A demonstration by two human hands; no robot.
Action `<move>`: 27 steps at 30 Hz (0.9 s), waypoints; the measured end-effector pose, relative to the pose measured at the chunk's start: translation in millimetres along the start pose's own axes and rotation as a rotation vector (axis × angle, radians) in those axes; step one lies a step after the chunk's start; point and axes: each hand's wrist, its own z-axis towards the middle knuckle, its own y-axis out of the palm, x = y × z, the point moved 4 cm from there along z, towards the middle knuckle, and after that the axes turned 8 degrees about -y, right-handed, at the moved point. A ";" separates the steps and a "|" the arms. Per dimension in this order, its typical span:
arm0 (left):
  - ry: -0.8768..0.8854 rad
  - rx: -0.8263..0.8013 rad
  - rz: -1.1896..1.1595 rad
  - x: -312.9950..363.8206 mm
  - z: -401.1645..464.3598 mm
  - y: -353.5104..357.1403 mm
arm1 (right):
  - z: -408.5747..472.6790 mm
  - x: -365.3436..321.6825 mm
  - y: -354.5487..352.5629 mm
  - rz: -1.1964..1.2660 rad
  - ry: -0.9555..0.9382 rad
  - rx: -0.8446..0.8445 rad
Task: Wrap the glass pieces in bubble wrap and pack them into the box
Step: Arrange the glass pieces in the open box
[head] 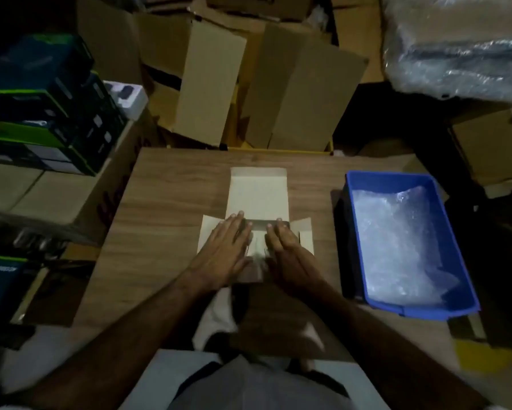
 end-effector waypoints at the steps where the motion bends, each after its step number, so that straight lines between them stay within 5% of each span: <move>1: 0.014 -0.007 0.000 -3.0 3.1 7.1 | 2.3 -0.7 6.8 -0.014 -0.011 -0.006; 9: 0.095 -0.084 0.229 -16.7 21.9 29.4 | 23.8 3.4 35.6 -0.283 0.059 -0.312; 17: 0.019 -0.141 0.231 -12.0 28.0 32.5 | 31.8 9.3 40.9 -0.191 0.120 -0.215; 27: -0.129 -0.084 -0.167 -5.5 -4.2 20.4 | 19.1 7.4 18.9 -0.045 -0.012 -0.156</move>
